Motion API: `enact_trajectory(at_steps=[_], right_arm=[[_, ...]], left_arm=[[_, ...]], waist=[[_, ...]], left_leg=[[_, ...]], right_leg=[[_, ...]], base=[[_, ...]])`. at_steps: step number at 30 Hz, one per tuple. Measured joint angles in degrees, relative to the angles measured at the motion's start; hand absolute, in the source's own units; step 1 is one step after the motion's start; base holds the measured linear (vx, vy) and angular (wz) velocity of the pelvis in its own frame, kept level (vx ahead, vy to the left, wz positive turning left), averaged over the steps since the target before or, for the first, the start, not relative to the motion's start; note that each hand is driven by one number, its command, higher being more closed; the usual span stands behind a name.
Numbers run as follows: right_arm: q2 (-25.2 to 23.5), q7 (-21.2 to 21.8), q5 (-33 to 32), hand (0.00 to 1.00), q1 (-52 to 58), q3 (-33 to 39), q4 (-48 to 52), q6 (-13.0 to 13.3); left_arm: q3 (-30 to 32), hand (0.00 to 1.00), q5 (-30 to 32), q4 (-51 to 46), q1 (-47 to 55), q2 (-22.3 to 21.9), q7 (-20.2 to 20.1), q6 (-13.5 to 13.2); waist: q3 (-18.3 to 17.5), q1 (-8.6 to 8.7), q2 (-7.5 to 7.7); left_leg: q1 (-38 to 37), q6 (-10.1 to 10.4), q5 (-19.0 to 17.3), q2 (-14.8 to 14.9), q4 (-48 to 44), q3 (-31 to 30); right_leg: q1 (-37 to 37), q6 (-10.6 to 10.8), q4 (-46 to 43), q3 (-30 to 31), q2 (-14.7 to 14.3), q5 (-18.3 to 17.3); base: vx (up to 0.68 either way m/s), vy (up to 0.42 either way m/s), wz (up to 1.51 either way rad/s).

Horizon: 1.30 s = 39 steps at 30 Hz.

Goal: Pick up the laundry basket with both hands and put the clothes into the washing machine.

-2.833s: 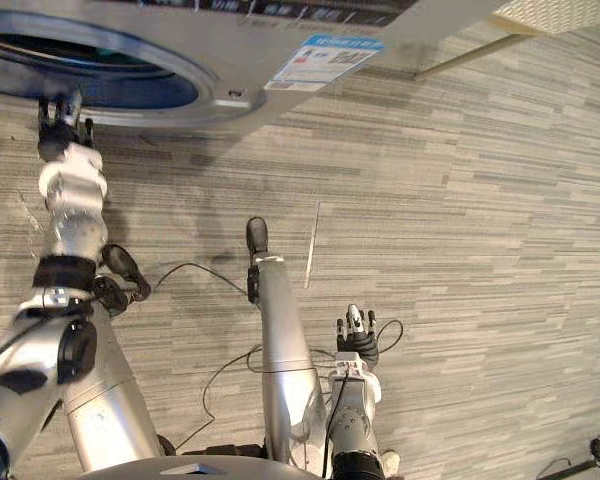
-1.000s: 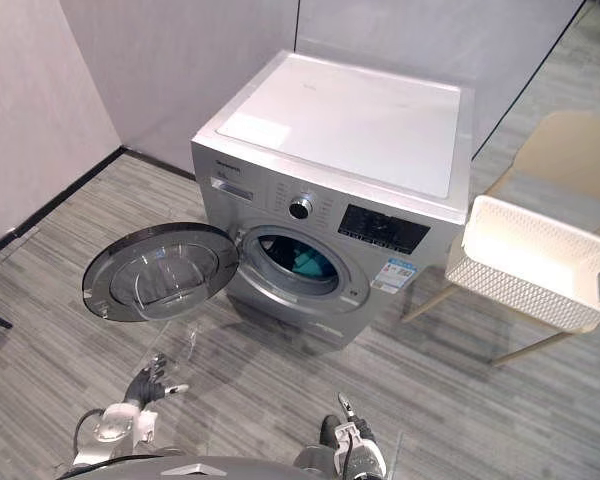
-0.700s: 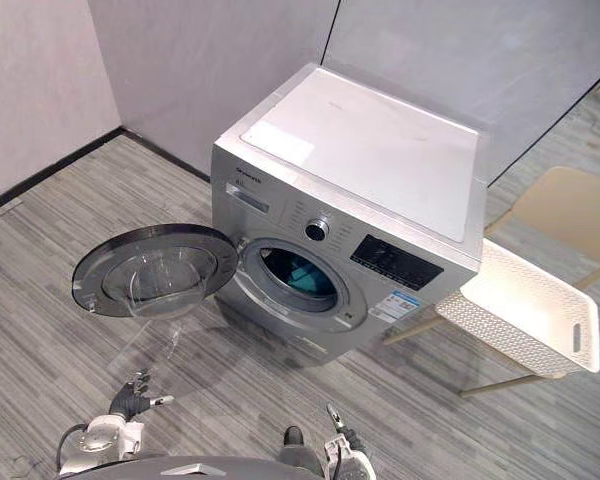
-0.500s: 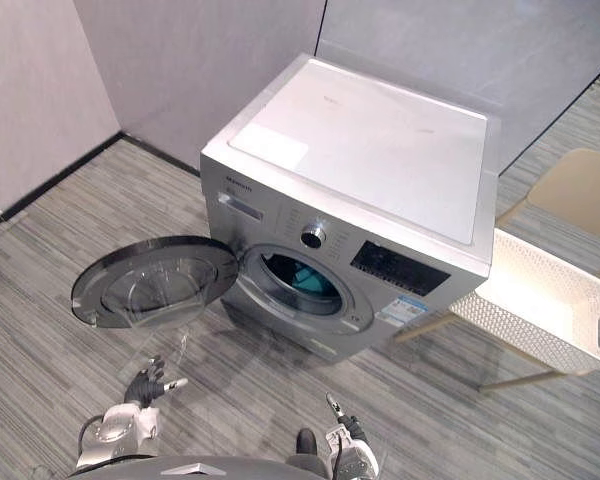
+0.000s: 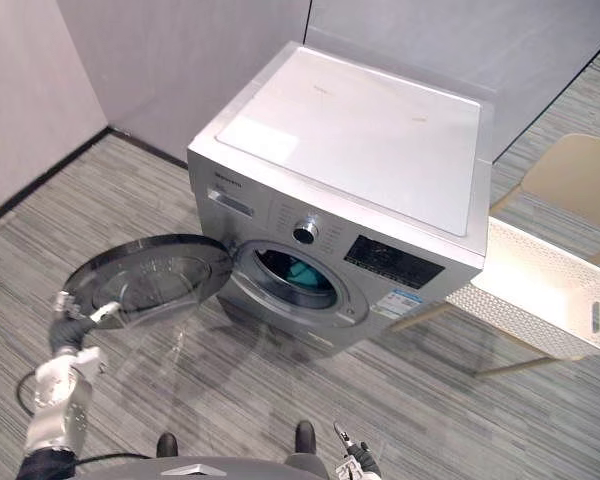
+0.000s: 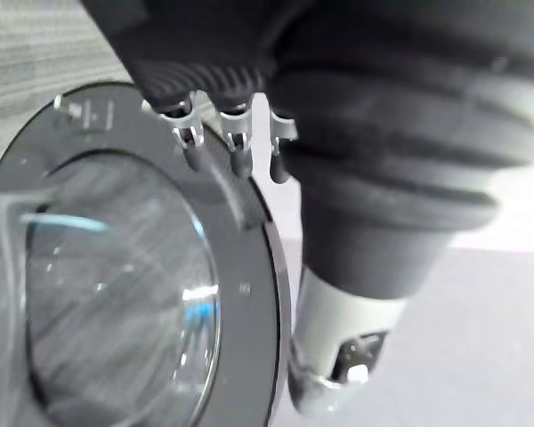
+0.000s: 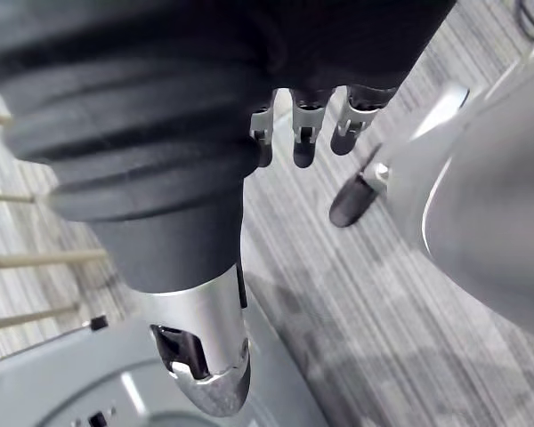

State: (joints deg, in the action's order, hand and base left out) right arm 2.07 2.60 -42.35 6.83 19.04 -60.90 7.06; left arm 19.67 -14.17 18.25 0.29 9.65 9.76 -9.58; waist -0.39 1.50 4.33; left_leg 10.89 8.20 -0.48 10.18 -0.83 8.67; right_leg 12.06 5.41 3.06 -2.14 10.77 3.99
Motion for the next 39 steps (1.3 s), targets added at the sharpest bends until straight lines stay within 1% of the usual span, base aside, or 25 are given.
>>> enact_trajectory(at_steps=[1,3,6,7,8,9,10,12,14,15,16,17,18,20,22,26,28,30,31,32,34,35,36,37,39], right_arm=[[0.0,0.3,0.0,0.00,0.2,0.2,0.4,0.0],[-0.3,0.7,0.0,0.00,1.1,0.2,1.7,0.0],[-1.4,1.2,-0.2,0.00,1.7,-0.2,2.2,0.0],[-1.6,1.2,-0.2,0.00,1.7,-0.6,2.6,0.0],[-2.1,1.5,-0.6,0.00,1.5,-1.2,4.2,0.0],[-2.1,2.1,-1.3,0.00,1.2,-3.2,6.1,0.0],[-2.1,2.2,-1.3,0.00,1.2,-4.1,7.1,0.1],[-1.8,2.3,-2.9,0.00,0.7,-8.3,12.2,0.4],[-1.8,2.3,-3.4,0.00,0.7,-10.2,15.5,0.6],[-1.8,2.2,-3.6,0.00,0.8,-11.9,18.2,0.8],[-1.8,2.2,-3.7,0.00,0.8,-12.5,19.8,1.0],[-1.8,2.2,-4.7,0.00,0.8,-13.6,22.1,1.4],[-1.8,2.2,-5.0,0.00,0.8,-13.9,23.0,1.6],[-1.8,2.2,-5.3,0.00,0.9,-14.7,25.2,1.8],[-1.8,2.2,-5.6,0.00,1.0,-14.9,26.2,1.8],[-1.8,2.2,-5.6,0.00,2.0,-16.6,26.0,1.5],[-1.7,2.2,-5.6,0.00,2.0,-16.6,25.8,1.5],[-1.7,2.1,-5.6,0.00,2.0,-16.2,23.8,1.4],[-1.8,2.1,-5.5,0.00,2.0,-15.9,23.1,1.2],[-1.8,2.1,-5.5,0.00,1.8,-15.2,21.7,1.1],[-1.9,2.1,-5.5,0.00,1.8,-13.3,20.3,1.0],[-1.9,2.1,-5.0,0.00,1.4,-12.0,18.3,0.6],[-1.8,2.0,-5.0,0.00,0.6,-10.8,15.4,0.2],[-1.8,2.0,-4.9,0.00,0.4,-10.6,14.1,0.1],[-2.1,1.9,-4.6,0.00,-0.3,-10.4,9.0,-0.1]], left_arm=[[1.8,0.00,0.9,-0.7,-1.8,1.4,1.6,0.0],[4.1,0.00,1.2,-1.9,-4.3,4.0,3.6,0.0],[5.2,0.00,2.0,1.1,-13.5,12.1,6.7,-0.3],[5.1,0.00,2.0,3.5,-16.4,14.2,7.0,-0.4],[5.0,0.00,1.7,9.9,-23.2,18.7,7.5,-0.5],[4.6,0.00,0.2,15.4,-29.7,22.5,7.9,-0.2],[4.2,0.00,-0.4,17.6,-32.7,23.9,8.2,0.0],[-0.3,0.00,-3.9,25.9,-44.8,28.2,8.4,0.2],[-2.8,0.00,-6.0,29.4,-51.3,28.7,8.1,0.4],[-3.6,0.00,-6.7,29.9,-55.1,29.3,8.2,-0.2],[-4.1,0.00,-7.3,30.4,-57.0,30.0,8.1,-0.1],[-5.2,0.00,-8.2,31.3,-60.0,30.5,6.9,-0.1],[-5.7,0.00,-8.7,31.6,-60.9,30.6,6.4,-0.3],[-6.4,0.00,-11.9,32.4,-64.1,29.9,5.3,-0.4],[-6.3,0.00,-12.9,33.0,-64.2,29.5,3.9,-0.5],[-6.1,0.00,-12.6,33.5,-60.6,25.5,0.3,-0.7],[-6.2,0.00,-11.0,31.6,-55.6,22.1,-0.2,-1.5],[-6.8,0.00,-9.1,28.9,-46.7,15.4,-0.3,-2.0],[-7.8,0.00,-8.9,28.4,-44.1,13.8,-0.3,-2.1],[-10.3,0.00,-8.5,27.6,-38.2,11.2,-0.7,-2.1],[-13.6,0.00,-8.1,28.1,-31.0,8.0,-2.1,-1.9],[-15.5,0.00,-8.2,30.4,-26.3,4.7,-2.5,-1.7],[-20.1,0.00,-8.1,34.0,-22.3,2.4,-3.4,0.0],[-22.9,0.00,-8.1,35.6,-20.1,1.3,-4.3,1.0],[-35.2,0.00,-7.1,37.8,-13.0,-3.0,-6.8,4.2]], waist=[[0.2,0.16,0.51],[0.8,-0.32,1.34],[2.2,-1.06,3.59],[2.5,-1.14,4.16],[3.4,-1.24,5.25],[4.5,-1.32,6.08],[5.1,-1.23,6.35],[7.4,-1.22,7.87],[8.3,-1.28,8.81],[8.7,-1.41,9.04],[9.1,-1.47,9.13],[10.7,-2.03,9.21],[11.4,-2.50,9.20],[11.7,-3.43,9.48],[11.7,-3.38,9.49],[11.7,-4.81,9.46],[11.6,-4.98,9.21],[10.3,-4.99,8.17],[9.7,-4.94,8.00],[8.8,-5.10,7.27],[7.5,-5.10,5.72],[6.5,-4.72,4.84],[5.6,-4.08,3.54],[5.4,-3.62,3.21],[4.9,-2.10,3.03]], left_leg=[[2.0,1.0,0.0,0.6,0.1,0.2],[3.6,1.4,0.6,1.7,0.1,0.6],[7.0,2.6,1.5,3.6,-0.7,0.5],[7.8,2.7,1.6,3.9,-1.0,0.3],[9.7,3.1,1.8,4.9,-1.8,-0.2],[11.4,3.3,1.6,6.1,-3.0,-0.5],[12.2,3.5,1.5,6.9,-3.6,-0.6],[15.0,3.9,1.2,9.7,-5.3,-0.5],[17.0,4.0,1.0,10.7,-6.5,-0.5],[19.4,3.9,0.7,12.0,-8.0,-0.6],[20.3,3.9,0.5,12.5,-8.7,-0.6],[21.3,3.8,0.2,13.3,-10.1,-0.7],[21.5,3.7,-0.3,13.6,-10.8,-0.7],[24.6,3.3,-2.6,14.8,-15.2,-1.3],[26.7,2.9,-3.7,14.6,-17.7,-2.1],[26.6,2.5,-4.2,14.3,-19.1,-2.7],[24.9,1.7,-4.2,13.3,-18.7,-2.6],[22.2,1.3,-3.9,10.9,-17.8,-2.4],[21.6,1.4,-3.8,10.1,-17.8,-2.2],[19.9,1.4,-3.9,9.1,-17.8,-1.5],[18.1,1.4,-4.0,8.0,-17.6,-0.7],[16.8,1.8,-4.0,6.8,-17.2,-0.6],[15.3,1.9,-3.1,6.1,-14.8,-0.6],[14.2,2.0,-2.4,5.6,-13.1,-0.6],[9.5,1.7,1.3,3.2,-4.8,-0.6]], right_leg=[[2.0,1.4,-0.1,2.1,-1.0,-2.1],[4.0,1.4,-0.1,4.3,-2.4,-2.2],[7.2,0.4,-0.1,5.0,-4.4,-0.5],[7.8,1.0,-0.1,5.1,-4.7,0.5],[9.1,1.2,0.2,5.1,-5.7,1.9],[10.1,0.5,0.9,5.1,-6.9,3.9],[10.3,0.1,1.5,5.0,-7.6,5.2],[13.0,-0.2,1.6,5.1,-10.2,9.4],[14.9,-0.3,1.6,5.1,-11.1,11.7],[17.0,-0.3,1.6,4.9,-12.2,14.7],[17.8,-0.3,1.6,4.8,-12.7,16.1],[18.2,-0.1,1.6,4.6,-13.4,18.5],[18.2,-0.1,1.6,4.6,-13.7,19.4],[19.8,-0.4,1.6,4.5,-14.4,21.9],[20.3,-0.6,1.6,4.3,-14.2,22.1],[19.2,-0.6,1.6,4.3,-13.8,22.0],[17.5,0.8,1.6,4.2,-12.8,20.8],[14.6,4.5,1.6,3.6,-10.3,16.6],[13.8,4.6,1.6,3.3,-9.6,15.2],[12.3,2.6,1.6,2.8,-8.6,12.9],[10.8,2.5,1.6,2.5,-7.4,10.3],[9.8,2.8,1.6,2.6,-6.3,7.0],[9.8,2.9,0.9,2.9,-6.1,6.3],[9.7,2.9,0.6,3.1,-5.9,5.8],[9.7,3.3,0.0,3.8,-4.8,5.4]], base=[[-0.16,-0.076,-0.07],[-0.12,-0.089,-0.15],[-0.04,-0.096,-0.08],[-0.02,-0.102,-0.05],[-0.02,-0.112,-0.13],[-0.02,-0.120,-0.19],[-0.04,-0.109,-0.30],[-0.10,-0.090,-0.37],[-0.11,-0.031,-0.33],[-0.15,-0.007,-0.39],[-0.15,0.006,-0.40],[-0.14,0.042,-0.22],[-0.11,0.053,-0.27],[-0.13,0.087,-0.22],[-0.11,0.084,-0.01],[-0.07,0.059,0.07],[-0.04,0.049,0.25],[0.00,0.034,0.41],[0.01,0.019,0.31],[0.01,-0.004,0.14],[0.00,-0.028,0.09],[-0.04,-0.064,0.10],[-0.05,-0.073,0.08],[-0.08,-0.104,0.01],[-0.07,-0.082,0.03]])
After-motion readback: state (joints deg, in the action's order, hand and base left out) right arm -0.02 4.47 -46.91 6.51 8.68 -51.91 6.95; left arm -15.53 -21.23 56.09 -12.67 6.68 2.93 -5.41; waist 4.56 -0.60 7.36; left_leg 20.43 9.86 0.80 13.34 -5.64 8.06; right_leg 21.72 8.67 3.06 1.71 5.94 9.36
